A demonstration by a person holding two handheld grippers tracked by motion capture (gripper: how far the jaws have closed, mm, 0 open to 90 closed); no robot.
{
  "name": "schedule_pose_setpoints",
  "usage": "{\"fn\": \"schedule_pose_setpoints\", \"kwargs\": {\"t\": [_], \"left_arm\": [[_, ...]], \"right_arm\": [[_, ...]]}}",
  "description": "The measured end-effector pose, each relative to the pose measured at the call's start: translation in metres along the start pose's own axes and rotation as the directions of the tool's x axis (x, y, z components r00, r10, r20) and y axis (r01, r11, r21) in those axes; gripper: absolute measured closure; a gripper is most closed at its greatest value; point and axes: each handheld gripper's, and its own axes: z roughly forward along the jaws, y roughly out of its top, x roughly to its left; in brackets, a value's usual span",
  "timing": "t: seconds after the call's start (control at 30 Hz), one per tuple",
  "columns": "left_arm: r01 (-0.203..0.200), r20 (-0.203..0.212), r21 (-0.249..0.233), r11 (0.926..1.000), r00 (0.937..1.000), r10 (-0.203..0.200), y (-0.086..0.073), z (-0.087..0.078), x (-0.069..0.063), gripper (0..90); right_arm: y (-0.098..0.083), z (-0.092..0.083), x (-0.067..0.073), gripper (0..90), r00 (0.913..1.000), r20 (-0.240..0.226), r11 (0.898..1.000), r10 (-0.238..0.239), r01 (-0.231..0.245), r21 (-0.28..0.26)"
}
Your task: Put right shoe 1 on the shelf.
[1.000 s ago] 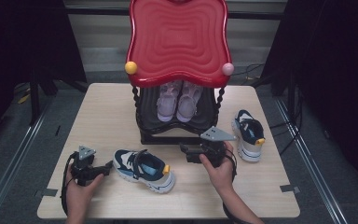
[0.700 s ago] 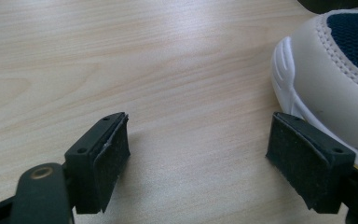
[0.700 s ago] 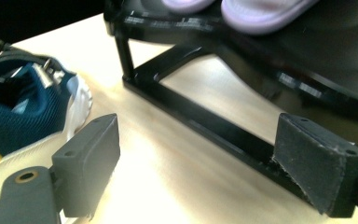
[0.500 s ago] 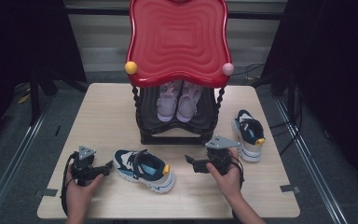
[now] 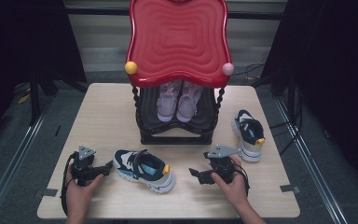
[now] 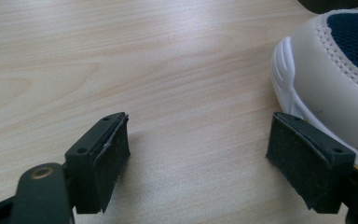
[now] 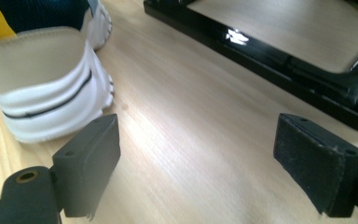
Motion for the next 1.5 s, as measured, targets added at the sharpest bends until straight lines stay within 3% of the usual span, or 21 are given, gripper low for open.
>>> {"fn": "schedule_pose_setpoints", "kwargs": {"t": [0.3, 0.7, 0.83, 0.97, 1.3, 1.5], "left_arm": [[0.000, 0.000, 0.000, 1.0000, 1.0000, 0.000, 0.000, 0.000, 0.000, 20.1], [0.000, 0.001, 0.000, 1.0000, 1.0000, 0.000, 0.000, 0.000, 0.000, 20.0], [0.000, 0.000, 0.000, 1.0000, 1.0000, 0.000, 0.000, 0.000, 0.000, 20.0], [0.000, 0.001, 0.000, 1.0000, 1.0000, 0.000, 0.000, 0.000, 0.000, 20.1], [0.001, 0.001, 0.001, 1.0000, 1.0000, -0.001, 0.000, 0.000, 0.000, 20.0], [0.008, 0.000, 0.033, 0.9994, 1.0000, -0.008, 0.003, -0.002, -0.001, 21.0]], "right_arm": [[-0.012, 0.000, -0.003, 14.3, 0.9999, -0.012, 0.998, -0.008, 0.009, 0.057], [-0.032, -0.009, -0.012, 14.3, 0.9998, 0.011, 0.994, -0.018, 0.017, 0.106], [-0.034, -0.012, -0.013, 14.4, 0.9996, 0.014, 0.994, -0.026, 0.024, 0.108], [-0.035, -0.012, -0.011, 13.8, 0.9974, 0.030, 0.990, -0.066, 0.061, 0.126], [-0.035, -0.012, -0.012, 13.7, 0.9974, 0.029, 0.990, -0.066, 0.062, 0.126], [-0.035, -0.012, -0.012, 13.7, 0.9973, 0.029, 0.990, -0.067, 0.063, 0.125]]}}
